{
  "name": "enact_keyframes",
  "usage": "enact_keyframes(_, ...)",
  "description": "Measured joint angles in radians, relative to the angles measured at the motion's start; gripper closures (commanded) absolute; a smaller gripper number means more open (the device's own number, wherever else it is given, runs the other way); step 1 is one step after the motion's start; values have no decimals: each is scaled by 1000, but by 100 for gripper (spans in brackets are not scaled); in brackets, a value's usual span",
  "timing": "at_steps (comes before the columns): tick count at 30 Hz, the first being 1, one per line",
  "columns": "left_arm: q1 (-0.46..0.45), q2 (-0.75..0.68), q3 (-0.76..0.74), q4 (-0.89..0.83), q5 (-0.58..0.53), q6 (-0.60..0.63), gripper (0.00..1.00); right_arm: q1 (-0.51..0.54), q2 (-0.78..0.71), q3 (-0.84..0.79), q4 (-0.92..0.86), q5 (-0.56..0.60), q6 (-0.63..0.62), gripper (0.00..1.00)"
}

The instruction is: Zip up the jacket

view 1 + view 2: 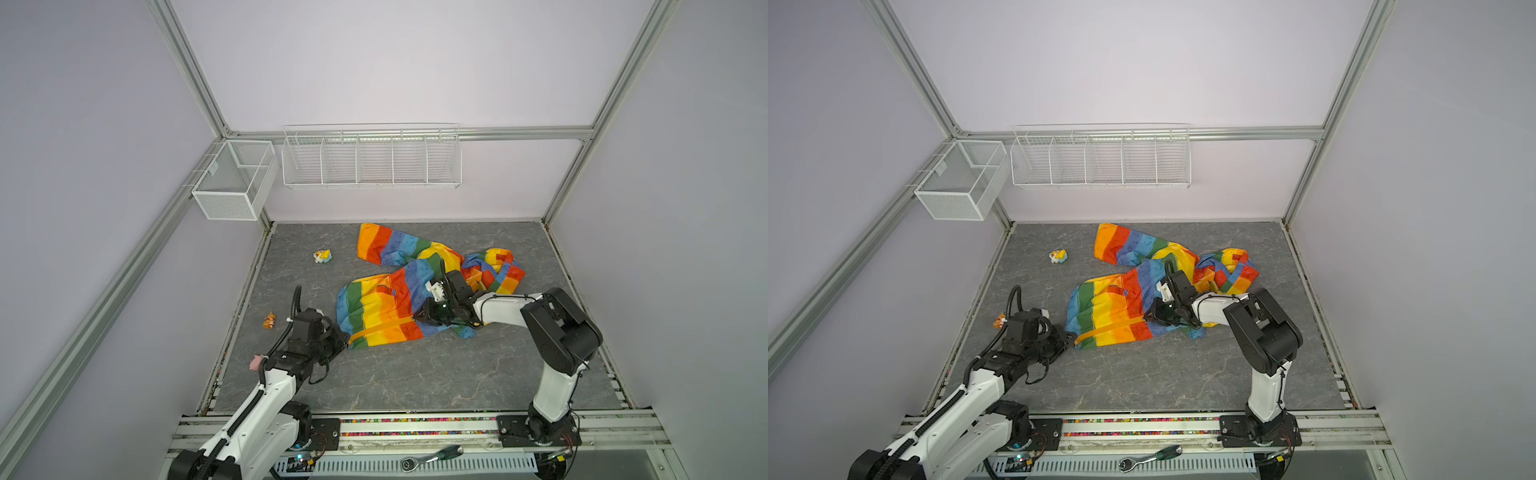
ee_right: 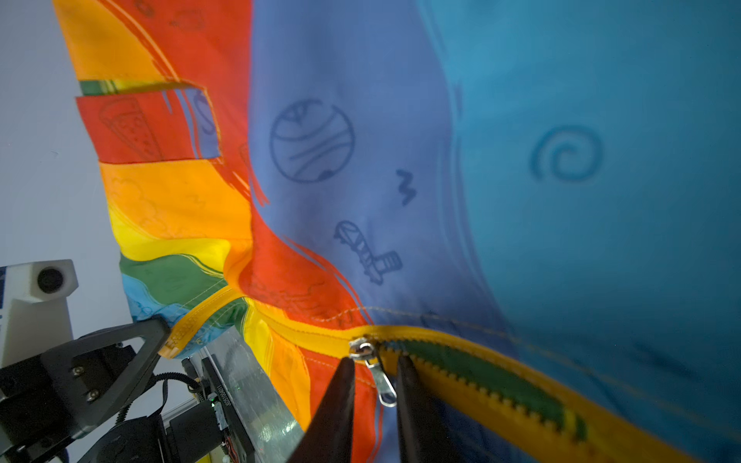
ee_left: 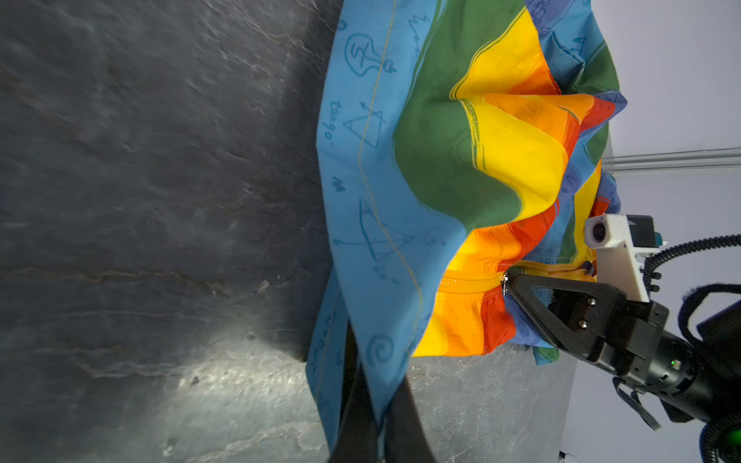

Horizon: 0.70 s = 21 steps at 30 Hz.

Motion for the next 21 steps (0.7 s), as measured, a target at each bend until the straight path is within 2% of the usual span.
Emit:
enact_keyframes(12, 0, -12, 0, -4, 0, -1, 100, 3, 0, 5, -10, 3, -15, 71)
enact_keyframes(21, 0, -18, 0, -4, 0, -3, 100, 48, 0, 88, -179, 109, -98, 69)
